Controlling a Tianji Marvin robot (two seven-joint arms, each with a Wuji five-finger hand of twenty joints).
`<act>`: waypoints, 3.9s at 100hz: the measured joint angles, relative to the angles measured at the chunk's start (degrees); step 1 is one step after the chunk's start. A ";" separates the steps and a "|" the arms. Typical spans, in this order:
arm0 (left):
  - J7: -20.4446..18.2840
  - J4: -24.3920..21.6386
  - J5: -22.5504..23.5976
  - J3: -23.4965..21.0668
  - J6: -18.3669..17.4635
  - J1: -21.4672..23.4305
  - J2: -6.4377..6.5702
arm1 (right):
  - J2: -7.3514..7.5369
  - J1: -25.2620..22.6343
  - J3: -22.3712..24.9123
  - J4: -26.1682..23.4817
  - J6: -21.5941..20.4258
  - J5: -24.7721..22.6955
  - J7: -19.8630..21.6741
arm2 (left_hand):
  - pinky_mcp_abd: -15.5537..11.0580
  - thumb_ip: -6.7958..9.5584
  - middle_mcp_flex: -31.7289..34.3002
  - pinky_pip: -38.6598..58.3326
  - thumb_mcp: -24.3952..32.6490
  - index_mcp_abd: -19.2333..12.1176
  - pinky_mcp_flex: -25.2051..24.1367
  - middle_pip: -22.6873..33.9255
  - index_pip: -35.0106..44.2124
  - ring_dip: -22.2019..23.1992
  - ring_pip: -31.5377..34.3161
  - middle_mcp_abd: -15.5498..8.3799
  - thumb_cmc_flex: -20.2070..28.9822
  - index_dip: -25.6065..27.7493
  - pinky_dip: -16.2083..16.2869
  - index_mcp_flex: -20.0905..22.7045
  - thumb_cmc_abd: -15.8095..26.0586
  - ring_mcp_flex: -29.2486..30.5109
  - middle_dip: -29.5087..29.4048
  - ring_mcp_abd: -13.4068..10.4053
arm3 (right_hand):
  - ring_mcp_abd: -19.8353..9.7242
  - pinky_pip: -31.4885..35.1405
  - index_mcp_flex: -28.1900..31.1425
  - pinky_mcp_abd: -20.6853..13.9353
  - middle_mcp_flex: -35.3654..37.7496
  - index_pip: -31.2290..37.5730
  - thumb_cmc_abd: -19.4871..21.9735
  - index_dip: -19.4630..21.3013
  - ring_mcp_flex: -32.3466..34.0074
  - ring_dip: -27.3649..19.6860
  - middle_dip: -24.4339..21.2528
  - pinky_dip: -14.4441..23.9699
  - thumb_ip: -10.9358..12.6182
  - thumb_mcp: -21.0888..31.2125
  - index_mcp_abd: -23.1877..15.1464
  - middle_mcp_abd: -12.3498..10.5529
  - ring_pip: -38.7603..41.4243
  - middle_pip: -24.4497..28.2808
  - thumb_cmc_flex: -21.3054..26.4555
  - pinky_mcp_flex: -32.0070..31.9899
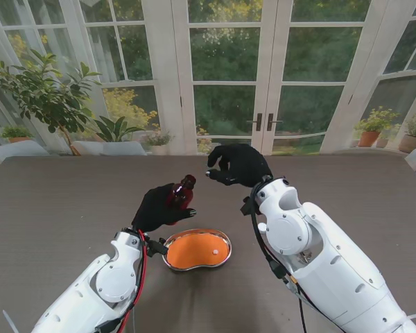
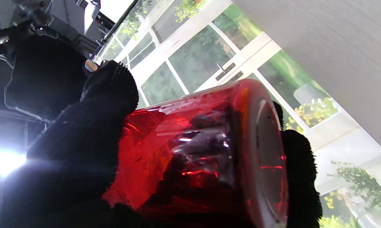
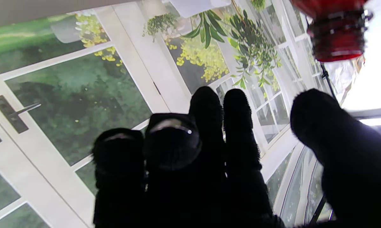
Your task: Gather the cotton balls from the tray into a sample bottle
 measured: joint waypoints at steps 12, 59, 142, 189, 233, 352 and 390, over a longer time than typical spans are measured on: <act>-0.13 -0.74 0.21 -0.89 0.02 0.99 0.38 | 0.47 0.23 -1.27 2.59 -3.33 -1.93 -0.28 | 0.00 0.00 0.00 0.00 0.00 0.00 0.00 -0.01 0.00 0.00 0.00 0.00 0.00 0.00 0.00 0.00 0.00 0.00 0.00 0.00 | -0.92 0.00 0.31 0.00 -0.02 1.27 -7.45 0.00 0.00 -0.01 -0.01 0.00 0.00 2.33 -0.66 -0.42 -0.02 0.73 1.43 0.69; -0.26 -1.79 0.55 -2.02 0.29 2.68 0.84 | 1.02 2.05 -7.56 11.24 -11.70 -4.88 -1.23 | -0.01 0.00 0.00 0.00 0.00 0.00 0.00 -0.01 0.00 0.00 0.00 0.00 0.00 0.00 0.00 0.00 0.00 0.00 0.00 0.00 | -2.54 0.00 3.92 0.00 0.25 3.78 -19.25 -4.21 0.00 -0.01 3.19 0.00 -8.33 5.30 -4.98 -1.70 -0.02 1.61 8.01 1.49; -1.10 -3.42 0.88 -3.04 1.32 4.24 1.30 | 1.23 6.55 -16.47 23.35 -17.16 -10.77 -6.83 | -0.01 0.00 0.01 0.00 0.00 0.00 0.00 -0.01 0.00 0.00 0.00 -0.01 0.00 0.00 0.00 0.00 0.00 0.00 -0.33 0.00 | -2.73 0.00 6.54 0.00 1.58 4.08 -23.50 -5.64 0.00 -0.01 4.72 0.00 -8.74 7.05 -6.26 -2.47 1.45 3.64 7.89 2.60; -1.44 -3.65 0.73 -3.20 1.39 4.51 1.38 | 0.91 9.93 -21.90 29.13 -16.56 -13.73 -9.81 | -0.01 0.00 0.01 0.00 0.00 0.00 0.00 -0.01 0.00 0.00 0.00 -0.01 0.00 0.00 0.00 0.00 0.00 0.00 -0.43 0.00 | -2.75 0.00 9.48 0.00 4.43 3.48 -24.50 -4.88 0.00 0.63 6.13 0.00 -8.67 7.51 -6.56 -3.20 4.29 5.75 5.85 3.87; -1.56 -3.66 0.64 -3.15 1.43 4.51 1.41 | 0.73 11.62 -26.43 32.74 -15.49 -15.88 -14.13 | -0.01 0.00 0.01 0.00 0.00 0.00 0.00 -0.01 0.00 0.00 0.00 -0.01 0.00 0.00 0.00 0.00 0.00 0.00 -0.99 0.00 | -2.85 0.00 10.64 0.00 4.45 3.48 -27.62 -3.53 0.00 0.63 6.14 -0.01 -4.78 7.61 -6.56 -3.34 4.32 5.76 2.34 3.97; -1.58 -3.48 0.11 -2.93 1.18 4.35 1.39 | -0.02 14.49 -32.66 36.97 -14.32 -18.34 -18.79 | -0.01 0.00 0.02 0.00 0.00 0.00 0.00 -0.01 0.00 0.00 0.00 -0.01 0.00 0.00 0.00 0.00 0.00 0.00 -1.14 0.00 | -3.35 0.00 11.35 0.00 5.04 4.46 -27.10 -7.76 0.00 1.20 6.14 -0.02 -8.25 7.61 -6.53 -3.70 5.55 5.78 2.37 4.54; -1.58 -3.44 -0.01 -2.98 1.18 4.34 1.38 | -0.15 14.80 -33.33 37.29 -14.72 -18.01 -18.45 | -0.01 0.00 0.02 0.00 0.00 0.00 0.00 -0.01 0.00 0.00 0.00 -0.01 0.00 0.00 0.00 0.00 0.00 0.00 -1.68 0.00 | -3.35 0.00 11.83 0.00 5.08 9.48 -26.28 -13.54 0.00 1.21 6.18 -0.02 -12.24 7.61 -6.85 -3.82 5.75 5.86 4.64 4.55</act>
